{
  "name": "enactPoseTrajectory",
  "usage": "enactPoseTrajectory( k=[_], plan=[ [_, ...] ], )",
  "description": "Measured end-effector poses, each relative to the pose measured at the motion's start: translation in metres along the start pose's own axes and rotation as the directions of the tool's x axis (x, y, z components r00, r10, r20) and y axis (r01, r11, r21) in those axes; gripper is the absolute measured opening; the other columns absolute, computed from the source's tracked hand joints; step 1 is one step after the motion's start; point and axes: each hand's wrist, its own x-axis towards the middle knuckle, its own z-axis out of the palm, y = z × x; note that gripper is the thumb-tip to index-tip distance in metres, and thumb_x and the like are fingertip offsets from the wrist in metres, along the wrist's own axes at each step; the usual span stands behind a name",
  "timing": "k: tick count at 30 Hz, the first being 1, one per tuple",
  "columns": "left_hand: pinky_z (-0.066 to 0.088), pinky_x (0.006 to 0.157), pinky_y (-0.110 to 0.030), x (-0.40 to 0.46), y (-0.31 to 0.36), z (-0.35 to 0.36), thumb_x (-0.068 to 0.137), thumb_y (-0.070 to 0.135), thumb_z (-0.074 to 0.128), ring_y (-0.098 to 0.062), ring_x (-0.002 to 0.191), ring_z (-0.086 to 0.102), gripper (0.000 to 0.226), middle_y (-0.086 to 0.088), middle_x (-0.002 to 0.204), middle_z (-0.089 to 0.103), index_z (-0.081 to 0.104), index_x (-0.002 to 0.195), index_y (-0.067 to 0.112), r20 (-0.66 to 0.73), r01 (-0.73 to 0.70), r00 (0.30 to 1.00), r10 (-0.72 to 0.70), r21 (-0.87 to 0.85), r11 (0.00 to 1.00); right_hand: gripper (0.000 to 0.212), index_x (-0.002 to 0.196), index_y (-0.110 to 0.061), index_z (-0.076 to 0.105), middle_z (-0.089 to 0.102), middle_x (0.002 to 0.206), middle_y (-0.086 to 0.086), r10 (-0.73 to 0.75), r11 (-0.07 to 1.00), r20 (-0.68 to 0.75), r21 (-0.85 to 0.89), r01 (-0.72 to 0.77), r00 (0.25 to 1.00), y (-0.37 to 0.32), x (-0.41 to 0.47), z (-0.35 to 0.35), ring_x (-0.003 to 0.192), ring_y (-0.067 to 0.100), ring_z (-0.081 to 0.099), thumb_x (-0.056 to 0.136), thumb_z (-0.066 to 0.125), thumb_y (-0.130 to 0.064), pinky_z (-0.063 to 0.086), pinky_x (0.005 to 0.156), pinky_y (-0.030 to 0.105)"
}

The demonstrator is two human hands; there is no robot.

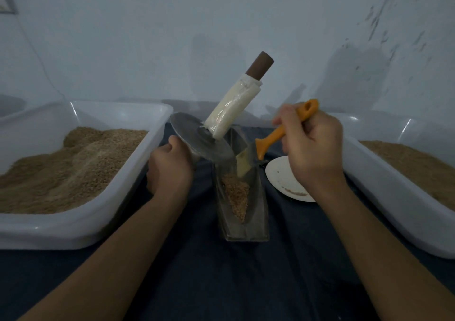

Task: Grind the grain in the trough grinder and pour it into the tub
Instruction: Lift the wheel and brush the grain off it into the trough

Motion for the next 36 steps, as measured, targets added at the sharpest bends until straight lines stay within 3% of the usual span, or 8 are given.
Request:
enactPoseTrajectory(
  k=[3, 7, 12, 20, 23, 28, 32, 36],
  plan=[
    [0.057, 0.084, -0.053, -0.001, 0.001, 0.0, 0.092, 0.053, 0.041, -0.032, 0.077, 0.069, 0.052, -0.009, 0.075, 0.072, 0.071, 0.071, 0.016, -0.005, -0.004, 1.0, 0.004, 0.004, 1.0, 0.043, 0.062, -0.023, 0.064, 0.044, 0.046, -0.004, 0.025, 0.999, -0.009, 0.021, -0.025, 1.0, -0.011, -0.002, -0.005, 0.044, 0.018, 0.043, 0.101, 0.054, -0.038, 0.036, 0.049, 0.031],
    [0.058, 0.086, -0.051, -0.001, 0.001, 0.0, 0.095, 0.052, 0.041, -0.031, 0.077, 0.068, 0.052, -0.008, 0.075, 0.071, 0.07, 0.071, 0.016, -0.013, -0.016, 1.0, 0.016, 0.018, 1.0, 0.05, 0.055, -0.022, 0.059, 0.039, 0.043, -0.006, 0.022, 0.999, 0.084, 0.045, -0.026, 0.996, -0.02, -0.01, -0.004, 0.041, 0.014, 0.038, 0.103, 0.053, -0.031, 0.034, 0.046, 0.025],
    [0.056, 0.083, -0.051, 0.0, 0.001, -0.001, 0.093, 0.045, 0.045, -0.034, 0.078, 0.07, 0.048, -0.012, 0.075, 0.072, 0.071, 0.072, 0.009, 0.006, -0.043, 0.999, 0.043, 0.047, 0.998, 0.05, 0.06, -0.014, 0.057, 0.042, 0.044, -0.004, -0.022, 1.0, 0.148, -0.009, 0.023, 0.989, -0.022, -0.016, 0.002, 0.042, 0.011, 0.041, 0.107, 0.049, -0.029, 0.035, 0.045, 0.025],
    [0.057, 0.088, -0.055, -0.002, 0.0, -0.001, 0.095, 0.044, 0.044, -0.035, 0.082, 0.07, 0.049, -0.014, 0.079, 0.073, 0.071, 0.077, 0.007, 0.028, -0.053, 0.998, 0.052, 0.05, 0.997, 0.051, 0.068, 0.005, 0.058, 0.046, 0.046, 0.007, -0.129, 0.969, 0.128, -0.194, 0.152, 0.983, -0.012, -0.025, 0.016, 0.042, 0.023, 0.049, 0.108, 0.05, -0.026, 0.039, 0.047, 0.041],
    [0.057, 0.089, -0.054, -0.002, 0.0, -0.001, 0.096, 0.044, 0.044, -0.034, 0.082, 0.069, 0.048, -0.013, 0.08, 0.073, 0.071, 0.077, 0.008, 0.026, -0.057, 0.998, 0.056, 0.044, 0.997, 0.051, 0.069, 0.003, 0.059, 0.045, 0.045, 0.004, -0.153, 0.961, 0.12, -0.212, 0.176, 0.981, -0.013, -0.024, 0.011, 0.042, 0.023, 0.048, 0.108, 0.05, -0.028, 0.038, 0.046, 0.037],
    [0.052, 0.077, -0.043, 0.001, -0.003, 0.0, 0.096, 0.044, 0.044, -0.037, 0.085, 0.068, 0.048, -0.015, 0.08, 0.07, 0.063, 0.067, 0.012, -0.017, -0.053, 0.998, 0.053, 0.015, 0.999, 0.048, 0.066, -0.013, 0.059, 0.047, 0.048, -0.006, -0.155, 0.985, 0.136, -0.059, 0.164, 0.978, -0.024, -0.017, -0.002, 0.042, 0.014, 0.046, 0.108, 0.047, -0.032, 0.038, 0.045, 0.022],
    [0.054, 0.079, -0.045, 0.004, -0.005, 0.001, 0.097, 0.043, 0.044, -0.034, 0.08, 0.066, 0.048, -0.012, 0.075, 0.068, 0.063, 0.068, 0.009, -0.024, -0.063, 0.998, 0.063, 0.004, 0.998, 0.052, 0.065, -0.006, 0.06, 0.048, 0.048, 0.002, -0.139, 0.969, 0.212, -0.173, 0.177, 0.967, -0.017, -0.022, 0.006, 0.044, 0.019, 0.051, 0.108, 0.048, -0.033, 0.04, 0.047, 0.034],
    [0.042, 0.069, -0.038, 0.004, -0.009, 0.002, 0.097, 0.041, 0.045, -0.028, 0.07, 0.057, 0.044, -0.011, 0.071, 0.062, 0.056, 0.062, 0.017, -0.039, -0.088, 0.995, 0.089, 0.012, 0.996, 0.053, 0.068, 0.0, 0.059, 0.048, 0.047, 0.003, -0.126, 0.96, 0.183, -0.225, 0.166, 0.975, -0.01, -0.023, 0.011, 0.045, 0.023, 0.052, 0.108, 0.048, -0.033, 0.04, 0.049, 0.037]
  ],
)
